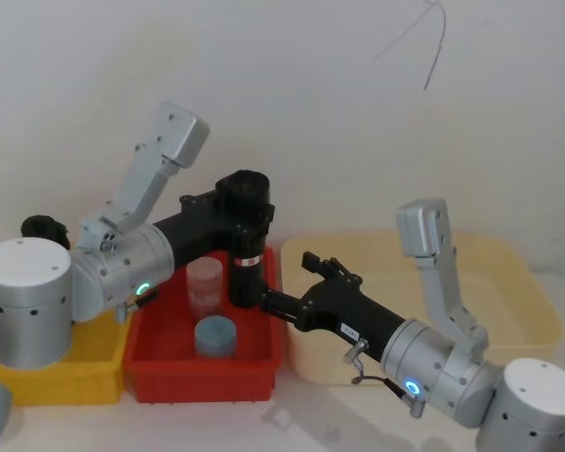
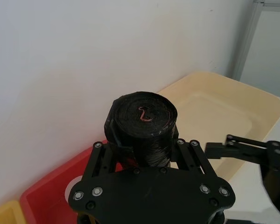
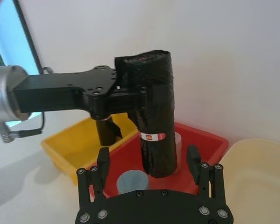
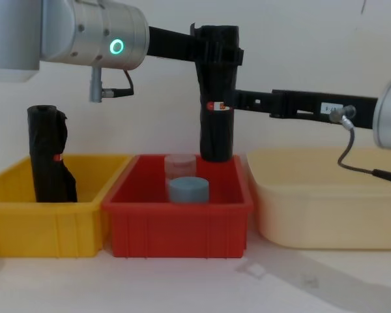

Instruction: Pick up the garbage bag with the one hand and transfer it to the other hand.

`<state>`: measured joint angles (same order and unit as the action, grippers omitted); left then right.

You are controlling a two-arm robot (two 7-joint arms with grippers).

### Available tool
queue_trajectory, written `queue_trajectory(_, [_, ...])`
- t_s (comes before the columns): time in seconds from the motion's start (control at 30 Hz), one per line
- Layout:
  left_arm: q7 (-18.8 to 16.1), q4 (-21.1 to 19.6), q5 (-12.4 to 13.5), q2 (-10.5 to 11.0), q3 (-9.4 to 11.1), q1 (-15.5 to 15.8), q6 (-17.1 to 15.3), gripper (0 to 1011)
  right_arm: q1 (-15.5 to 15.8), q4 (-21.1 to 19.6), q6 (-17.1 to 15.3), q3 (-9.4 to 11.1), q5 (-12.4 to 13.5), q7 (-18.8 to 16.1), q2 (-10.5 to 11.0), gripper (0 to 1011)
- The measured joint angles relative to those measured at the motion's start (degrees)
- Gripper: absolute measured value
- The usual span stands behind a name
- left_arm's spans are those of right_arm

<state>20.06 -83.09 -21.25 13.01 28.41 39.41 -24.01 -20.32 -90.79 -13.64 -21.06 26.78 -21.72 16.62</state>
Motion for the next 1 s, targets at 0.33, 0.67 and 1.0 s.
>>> queue_trajectory(0.33, [0.07, 0.5, -0.1, -0.56, 0.43, 0.27, 0.22, 499, -1.27, 4.71, 1.48, 0.12, -0.26, 3.65, -2.37, 1001])
queue_trajectory(0.67, [0.1, 0.7, -0.16, -0.8, 0.63, 0.4, 0.31, 499, -2.18, 9.2, 1.96, 1.06, 0.45, 6.22, -4.99, 1001])
queue_trajectory(1.0, [0.09, 0.78, -0.19, -0.89, 0.71, 0.45, 0.36, 499, -3.14, 11.59, 1.27, 1.55, 1.98, 7.51, -6.71, 1001])
